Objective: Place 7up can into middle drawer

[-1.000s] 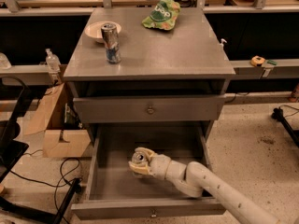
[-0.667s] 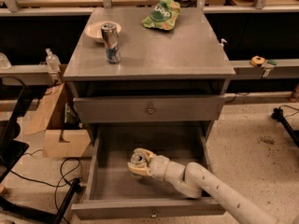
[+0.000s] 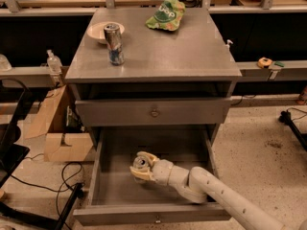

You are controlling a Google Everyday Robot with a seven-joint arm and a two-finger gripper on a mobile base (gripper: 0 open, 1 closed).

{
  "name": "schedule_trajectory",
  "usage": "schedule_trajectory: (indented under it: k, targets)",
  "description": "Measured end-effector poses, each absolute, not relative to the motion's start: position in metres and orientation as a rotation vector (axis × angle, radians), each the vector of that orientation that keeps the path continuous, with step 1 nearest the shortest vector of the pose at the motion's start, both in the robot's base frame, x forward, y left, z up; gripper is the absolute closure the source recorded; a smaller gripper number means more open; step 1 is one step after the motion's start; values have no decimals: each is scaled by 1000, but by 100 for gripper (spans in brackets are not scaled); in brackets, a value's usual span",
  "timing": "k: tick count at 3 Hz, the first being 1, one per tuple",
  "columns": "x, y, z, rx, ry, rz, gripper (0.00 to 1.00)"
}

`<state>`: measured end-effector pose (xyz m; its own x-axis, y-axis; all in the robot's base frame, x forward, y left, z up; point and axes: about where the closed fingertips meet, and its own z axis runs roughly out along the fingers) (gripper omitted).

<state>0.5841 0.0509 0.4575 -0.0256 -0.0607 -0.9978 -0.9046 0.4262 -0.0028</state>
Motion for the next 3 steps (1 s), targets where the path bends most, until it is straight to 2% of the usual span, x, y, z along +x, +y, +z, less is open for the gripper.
schedule_trajectory:
  k: [1,2,3]
  targets:
    - [584,53,458,-918,1439,858,13]
    - [583,54,458,-919,1438,860,0]
    - [583,54,458,-919,1438,860,0]
